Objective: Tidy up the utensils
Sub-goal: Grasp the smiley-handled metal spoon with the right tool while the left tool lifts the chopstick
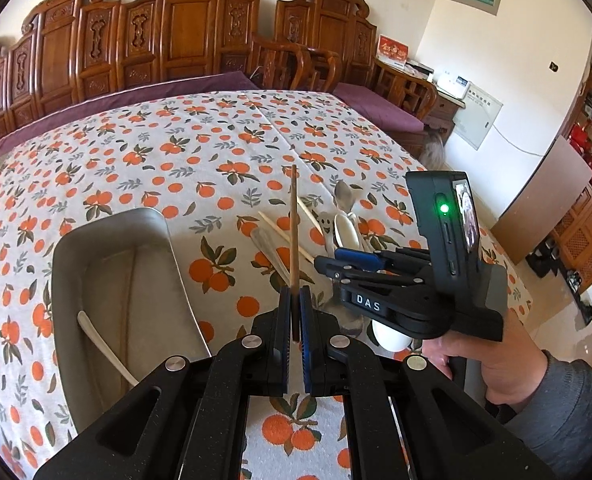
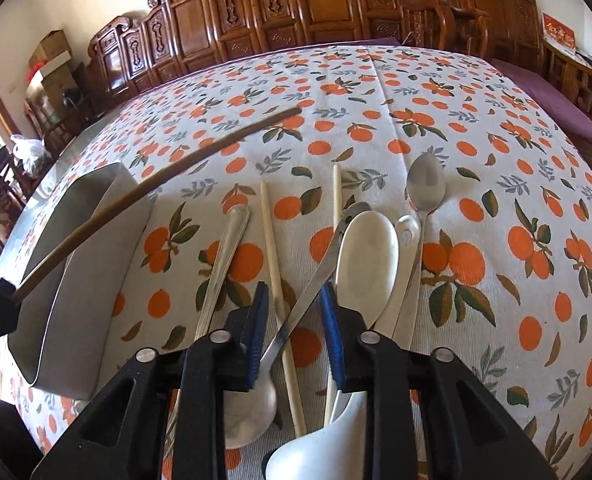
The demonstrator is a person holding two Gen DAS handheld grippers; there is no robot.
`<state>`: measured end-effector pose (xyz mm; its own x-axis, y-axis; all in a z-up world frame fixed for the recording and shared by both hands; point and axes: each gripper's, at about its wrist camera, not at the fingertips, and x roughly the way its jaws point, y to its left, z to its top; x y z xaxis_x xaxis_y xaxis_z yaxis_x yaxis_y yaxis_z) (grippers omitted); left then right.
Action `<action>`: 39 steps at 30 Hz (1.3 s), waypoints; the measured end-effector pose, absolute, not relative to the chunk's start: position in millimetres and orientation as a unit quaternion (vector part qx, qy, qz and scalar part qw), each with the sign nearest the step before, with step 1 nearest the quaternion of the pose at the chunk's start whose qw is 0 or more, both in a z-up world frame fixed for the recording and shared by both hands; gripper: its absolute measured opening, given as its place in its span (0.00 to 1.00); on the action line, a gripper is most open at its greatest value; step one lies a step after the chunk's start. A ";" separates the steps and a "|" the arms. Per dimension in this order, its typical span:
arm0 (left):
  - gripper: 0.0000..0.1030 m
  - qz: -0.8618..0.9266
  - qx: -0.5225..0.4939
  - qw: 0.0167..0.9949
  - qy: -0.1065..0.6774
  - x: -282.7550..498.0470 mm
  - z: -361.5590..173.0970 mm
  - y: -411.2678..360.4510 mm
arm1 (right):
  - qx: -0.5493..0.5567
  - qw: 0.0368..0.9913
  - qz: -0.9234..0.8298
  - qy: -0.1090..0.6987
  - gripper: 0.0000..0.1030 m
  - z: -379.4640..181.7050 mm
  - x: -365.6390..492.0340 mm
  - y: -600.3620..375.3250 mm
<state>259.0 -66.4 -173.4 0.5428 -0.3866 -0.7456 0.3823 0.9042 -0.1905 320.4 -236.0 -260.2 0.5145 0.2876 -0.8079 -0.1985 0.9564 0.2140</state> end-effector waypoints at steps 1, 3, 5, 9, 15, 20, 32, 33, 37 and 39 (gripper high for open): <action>0.03 -0.219 -0.002 0.878 0.425 259.0 -173.4 -66.5 | 0.054 0.868 0.141 0.473 0.17 -260.4 321.3 -237.5; 0.03 -0.219 -0.002 0.879 0.424 258.4 -172.8 -65.7 | 0.065 0.865 0.148 0.475 0.12 -260.9 321.7 -237.9; 0.03 -0.218 -0.002 0.880 0.422 257.9 -172.3 -64.9 | 0.053 0.867 0.147 0.473 0.10 -259.6 320.3 -235.8; 0.03 -0.216 -0.004 0.882 0.419 255.7 -169.9 -62.1 | 0.060 0.868 0.153 0.468 0.03 -256.2 317.8 -239.2; 0.03 -0.214 -0.004 0.886 0.410 252.3 -165.9 -62.3 | 0.068 0.875 0.162 0.451 0.02 -244.2 311.2 -244.9; 0.03 -0.210 -0.003 0.893 0.398 248.0 -157.2 -60.1 | 0.074 0.880 0.167 0.438 0.02 -233.4 306.0 -247.7; 0.03 -0.173 0.015 0.918 0.356 226.0 -117.9 -45.9 | 0.082 0.888 0.177 0.416 0.01 -218.5 300.3 -250.6; 0.03 -0.167 0.015 0.920 0.354 223.3 -115.7 -42.2 | 0.083 0.888 0.179 0.414 0.01 -217.1 299.5 -250.5; 0.03 -0.145 0.011 0.924 0.355 215.6 -112.4 -27.1 | 0.088 0.890 0.189 0.405 0.01 -209.6 293.6 -250.3; 0.03 -0.133 0.009 0.925 0.356 212.7 -112.4 -19.3 | 0.090 0.891 0.193 0.400 0.01 -205.7 290.9 -249.8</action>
